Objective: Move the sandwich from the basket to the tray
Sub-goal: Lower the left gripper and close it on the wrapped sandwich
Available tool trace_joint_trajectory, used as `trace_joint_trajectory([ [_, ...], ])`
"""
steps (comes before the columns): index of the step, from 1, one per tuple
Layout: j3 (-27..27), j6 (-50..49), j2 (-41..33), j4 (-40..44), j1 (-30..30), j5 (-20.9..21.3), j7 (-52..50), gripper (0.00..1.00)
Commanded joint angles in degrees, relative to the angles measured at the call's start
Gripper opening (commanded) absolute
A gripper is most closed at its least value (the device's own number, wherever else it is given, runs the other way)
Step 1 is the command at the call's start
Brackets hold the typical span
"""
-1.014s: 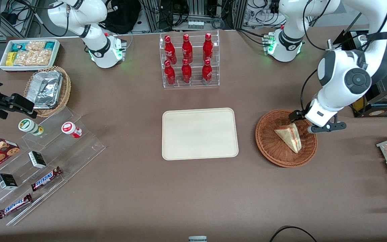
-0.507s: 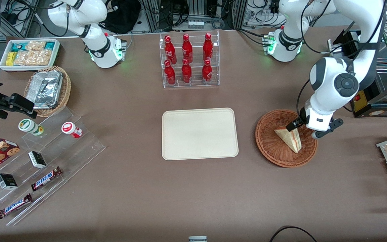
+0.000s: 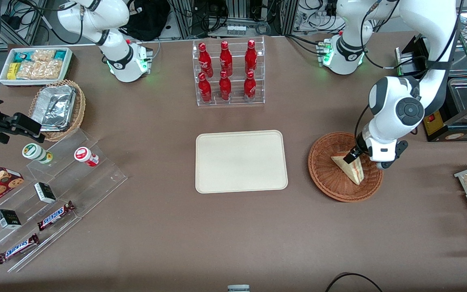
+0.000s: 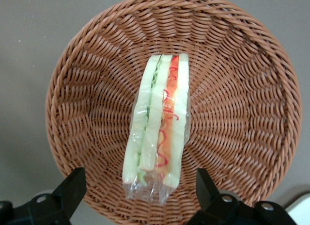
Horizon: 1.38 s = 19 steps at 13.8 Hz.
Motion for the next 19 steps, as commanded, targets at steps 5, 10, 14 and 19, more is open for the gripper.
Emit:
trace_joint_trajectory([
  [5, 0.1, 6.2, 4.4, 0.0, -0.3, -0.5, -6.3, 1.00],
  [10, 0.1, 5.7, 4.6, 0.4, -0.4, -0.4, -9.4, 0.10],
  [14, 0.1, 2.0, 3.2, 1.4, -0.4, 0.0, -8.5, 0.08],
  [19, -0.1, -27.3, 3.7, 18.4, -2.1, 0.3, -0.4, 0.08],
])
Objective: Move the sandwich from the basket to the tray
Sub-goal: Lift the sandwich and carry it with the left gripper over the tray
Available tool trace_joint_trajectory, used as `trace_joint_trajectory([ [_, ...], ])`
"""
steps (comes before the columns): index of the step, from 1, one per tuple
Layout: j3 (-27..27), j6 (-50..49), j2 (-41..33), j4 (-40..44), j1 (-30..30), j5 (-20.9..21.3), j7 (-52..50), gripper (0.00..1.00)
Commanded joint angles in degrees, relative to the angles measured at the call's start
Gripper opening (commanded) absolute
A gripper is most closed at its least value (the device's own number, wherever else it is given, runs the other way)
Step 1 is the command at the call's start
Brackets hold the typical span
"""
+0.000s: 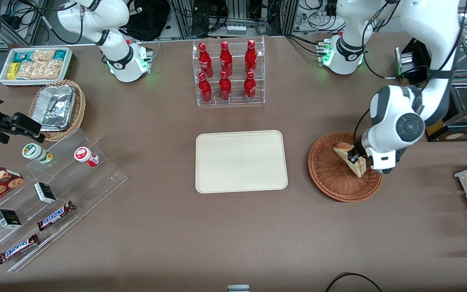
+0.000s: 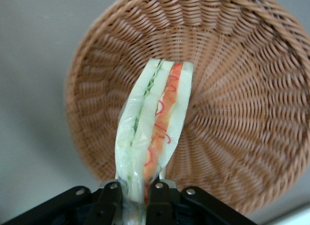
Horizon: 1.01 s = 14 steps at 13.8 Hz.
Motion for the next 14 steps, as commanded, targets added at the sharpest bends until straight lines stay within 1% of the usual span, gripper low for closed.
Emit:
trace_joint_trajectory([
  [1, 0.2, -8.8, 0.9, 8.4, -2.7, 0.3, 3.2, 0.08],
  [3, 0.2, -8.9, 0.9, 8.8, -5.1, 0.3, 4.2, 0.08],
  [5, 0.1, -8.9, 1.1, 8.8, -8.8, 0.3, 6.8, 0.08],
  [7, 0.1, -7.8, 2.2, 10.0, -12.3, 0.2, 7.1, 0.08],
  [10, 0.1, -6.6, 6.7, 13.5, -19.5, 0.2, 7.1, 0.08],
  [14, 0.2, 0.7, 12.5, 17.1, -26.4, 0.2, 6.1, 0.08],
])
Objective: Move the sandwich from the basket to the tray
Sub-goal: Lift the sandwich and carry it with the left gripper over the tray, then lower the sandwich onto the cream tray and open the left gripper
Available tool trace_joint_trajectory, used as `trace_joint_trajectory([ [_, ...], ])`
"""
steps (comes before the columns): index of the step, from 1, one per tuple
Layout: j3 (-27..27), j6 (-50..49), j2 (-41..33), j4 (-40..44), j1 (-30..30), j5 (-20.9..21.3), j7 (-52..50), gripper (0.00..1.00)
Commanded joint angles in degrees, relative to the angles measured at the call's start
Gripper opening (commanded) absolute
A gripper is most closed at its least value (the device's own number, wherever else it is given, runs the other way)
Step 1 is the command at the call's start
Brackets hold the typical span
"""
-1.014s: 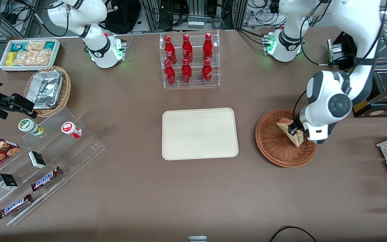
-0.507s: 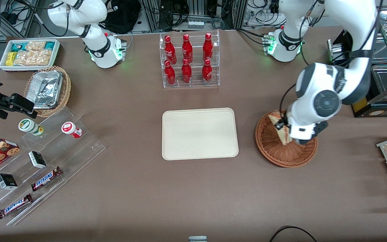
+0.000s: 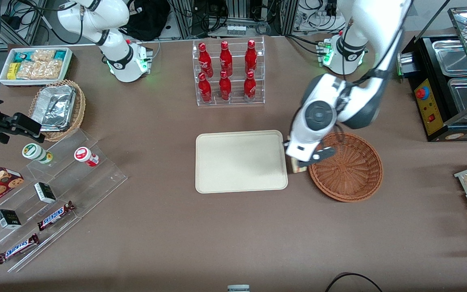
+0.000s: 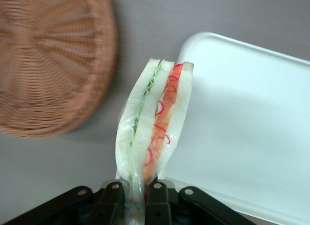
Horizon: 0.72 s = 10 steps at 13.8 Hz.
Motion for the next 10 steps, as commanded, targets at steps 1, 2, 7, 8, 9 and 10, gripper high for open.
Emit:
trace_joint_trajectory([
  [1, 0.7, 2.3, 5.2, 5.5, -3.8, 0.0, -0.3, 0.08],
  [2, 0.7, 3.0, 7.1, 7.1, -5.2, -0.1, -0.9, 0.08],
  [7, 0.8, 3.0, 15.9, 17.2, -11.1, 0.3, -8.8, 0.08],
  [8, 0.8, 3.0, 17.2, 18.8, -11.9, 0.4, -10.2, 0.08],
  [9, 0.9, 3.0, 18.5, 20.6, -12.8, 1.0, -11.8, 0.08],
  [10, 0.9, 3.0, 19.6, 22.0, -13.1, 2.7, -14.0, 0.08],
])
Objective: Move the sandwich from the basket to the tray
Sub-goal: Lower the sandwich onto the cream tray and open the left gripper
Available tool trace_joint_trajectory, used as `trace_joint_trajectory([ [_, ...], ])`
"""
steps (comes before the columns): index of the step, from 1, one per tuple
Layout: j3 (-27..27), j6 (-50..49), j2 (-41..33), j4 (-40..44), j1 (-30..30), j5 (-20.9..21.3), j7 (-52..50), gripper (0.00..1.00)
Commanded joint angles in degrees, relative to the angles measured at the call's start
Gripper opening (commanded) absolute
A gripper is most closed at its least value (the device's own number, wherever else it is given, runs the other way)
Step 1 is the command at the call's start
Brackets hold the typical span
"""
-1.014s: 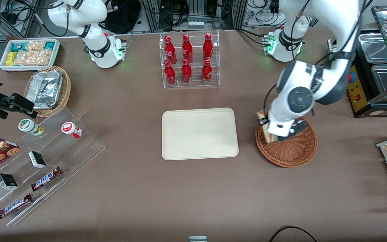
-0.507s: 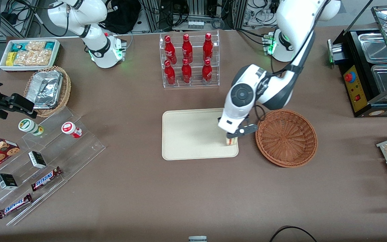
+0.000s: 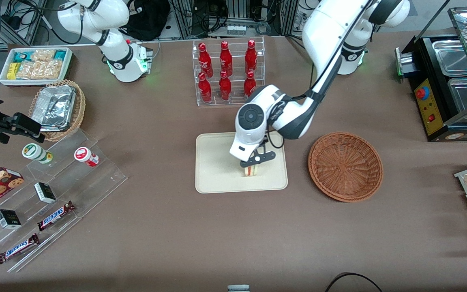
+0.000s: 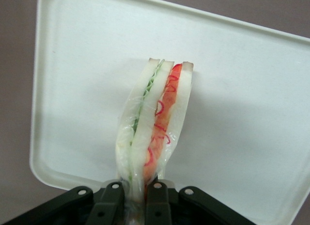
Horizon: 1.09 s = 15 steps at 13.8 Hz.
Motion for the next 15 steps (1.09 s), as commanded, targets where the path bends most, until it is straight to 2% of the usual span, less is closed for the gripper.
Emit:
trace_joint_trajectory([
  [1, 0.8, -0.8, 4.3, 6.5, -1.7, 4.1, -6.6, 0.08],
  [4, 0.8, -1.0, 6.0, 8.6, -2.6, 6.7, -9.4, 0.08],
  [13, -0.8, -0.9, 7.1, 9.4, -2.8, 6.0, -8.9, 0.08],
  [14, -0.8, -0.8, 7.2, 9.4, -2.8, 5.9, -8.8, 0.14],
  [15, -0.8, -0.7, 7.2, 9.3, -2.7, 5.6, -8.9, 0.38],
])
